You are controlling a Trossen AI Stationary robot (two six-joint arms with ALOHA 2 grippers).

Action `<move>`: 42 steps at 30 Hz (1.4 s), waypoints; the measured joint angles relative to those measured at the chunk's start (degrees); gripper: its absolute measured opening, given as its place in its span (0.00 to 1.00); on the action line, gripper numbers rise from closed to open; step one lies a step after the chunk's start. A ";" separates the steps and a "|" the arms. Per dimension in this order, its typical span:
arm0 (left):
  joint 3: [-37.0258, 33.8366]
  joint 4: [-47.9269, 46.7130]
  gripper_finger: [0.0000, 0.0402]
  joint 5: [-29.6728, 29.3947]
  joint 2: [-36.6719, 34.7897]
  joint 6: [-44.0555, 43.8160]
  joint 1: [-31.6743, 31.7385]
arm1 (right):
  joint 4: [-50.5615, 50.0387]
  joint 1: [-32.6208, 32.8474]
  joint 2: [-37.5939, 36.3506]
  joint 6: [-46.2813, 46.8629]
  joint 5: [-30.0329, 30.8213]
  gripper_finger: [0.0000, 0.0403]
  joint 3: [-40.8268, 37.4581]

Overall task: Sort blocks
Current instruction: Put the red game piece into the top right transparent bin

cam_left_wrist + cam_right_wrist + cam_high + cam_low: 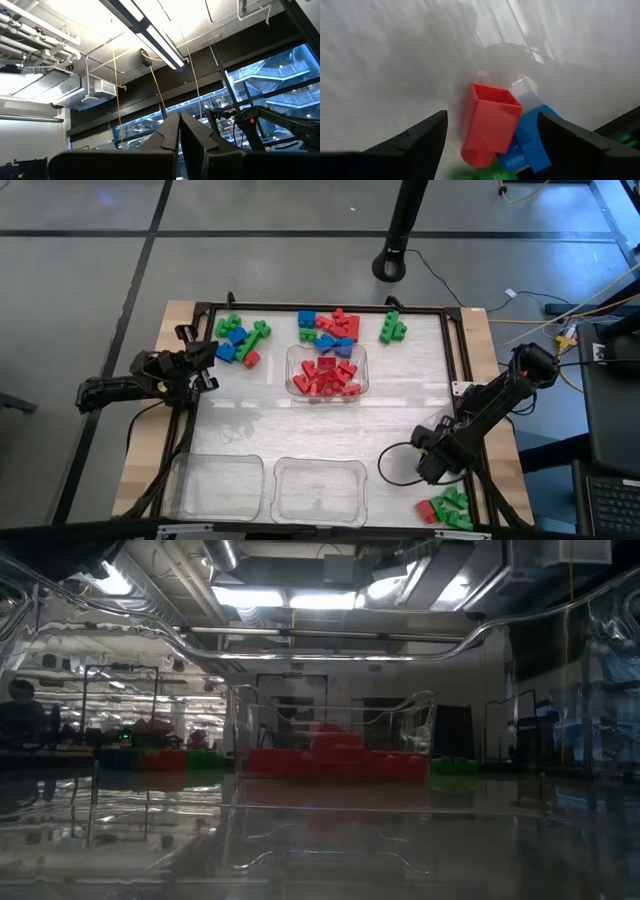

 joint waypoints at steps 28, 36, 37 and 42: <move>-0.02 -0.02 0.01 0.00 0.00 0.04 -0.02 | 8.35 -0.04 0.11 -5.18 1.38 0.33 -4.22; -0.01 0.04 0.01 0.00 0.00 0.07 0.00 | 6.52 -1.57 0.11 -10.32 10.16 0.34 4.30; 0.00 0.05 0.01 0.00 0.00 0.06 -0.01 | 6.47 -2.36 0.11 -11.98 11.62 0.34 5.50; 0.01 0.09 0.01 0.00 0.02 0.02 -0.02 | 6.12 -8.04 0.11 -23.73 19.10 0.33 11.18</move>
